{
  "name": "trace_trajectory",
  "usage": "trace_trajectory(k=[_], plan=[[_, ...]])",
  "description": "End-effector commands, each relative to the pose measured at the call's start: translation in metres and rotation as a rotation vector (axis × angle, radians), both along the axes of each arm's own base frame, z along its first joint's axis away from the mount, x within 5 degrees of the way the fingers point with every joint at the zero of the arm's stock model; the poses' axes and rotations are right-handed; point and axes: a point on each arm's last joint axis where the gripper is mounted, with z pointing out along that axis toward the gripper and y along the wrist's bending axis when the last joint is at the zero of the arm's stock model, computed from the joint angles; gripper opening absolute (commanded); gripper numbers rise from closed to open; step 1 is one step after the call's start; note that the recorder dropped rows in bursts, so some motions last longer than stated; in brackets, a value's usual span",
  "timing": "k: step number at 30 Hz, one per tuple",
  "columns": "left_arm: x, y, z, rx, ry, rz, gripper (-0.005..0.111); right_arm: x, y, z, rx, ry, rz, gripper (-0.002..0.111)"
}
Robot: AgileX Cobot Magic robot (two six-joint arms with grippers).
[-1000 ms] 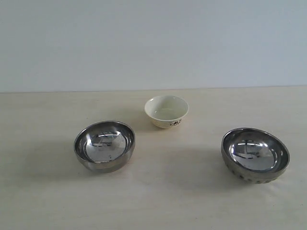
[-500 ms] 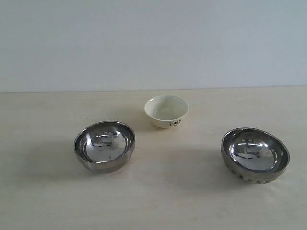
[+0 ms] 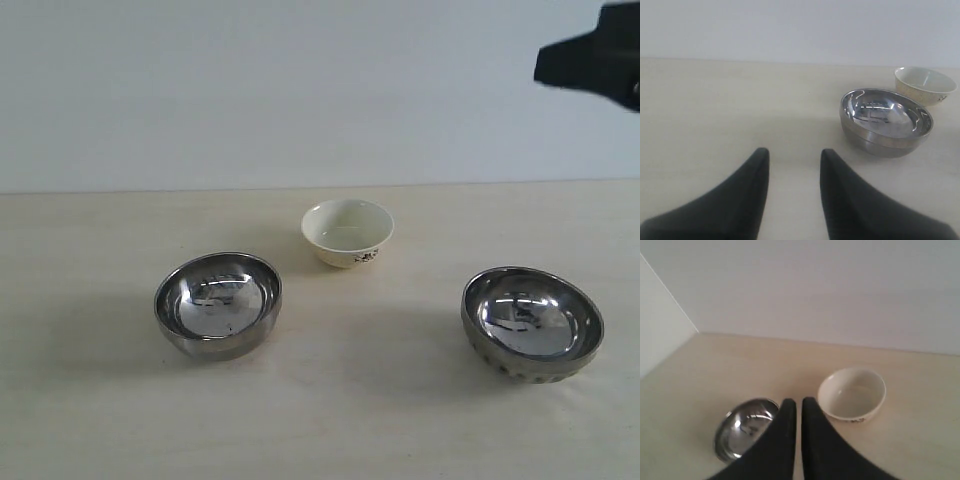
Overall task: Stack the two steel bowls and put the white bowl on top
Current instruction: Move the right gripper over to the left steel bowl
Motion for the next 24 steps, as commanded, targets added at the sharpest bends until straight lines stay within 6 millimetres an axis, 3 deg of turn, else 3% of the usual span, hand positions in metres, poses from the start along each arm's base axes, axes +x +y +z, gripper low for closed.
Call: trace_trajectory(k=[1,5,11,16,19,24], plan=[[0.0,0.0,-0.001,0.001,-0.004,0.003,0.032,0.031,0.001,-0.03,-0.162,-0.003,0.01,0.0],[0.0,0.0,-0.001,0.001,-0.004,0.003,0.032,0.057,0.002,-0.053,-0.283,0.027,-0.241,0.0],[0.0,0.0,-0.001,0.001,-0.004,0.003,0.032,0.077,0.001,-0.08,-0.574,-0.002,-0.49,0.0],[0.0,0.0,-0.001,0.001,-0.004,0.003,0.032,0.086,-0.015,-0.11,-0.878,0.186,-0.649,0.0],[0.0,0.0,-0.001,0.001,-0.004,0.003,0.032,0.092,-0.008,-0.119,-0.86,0.345,-0.593,0.0],[0.0,0.0,-0.001,0.001,-0.004,0.003,0.032,0.096,0.022,-0.105,-0.725,0.47,-0.308,0.0]])
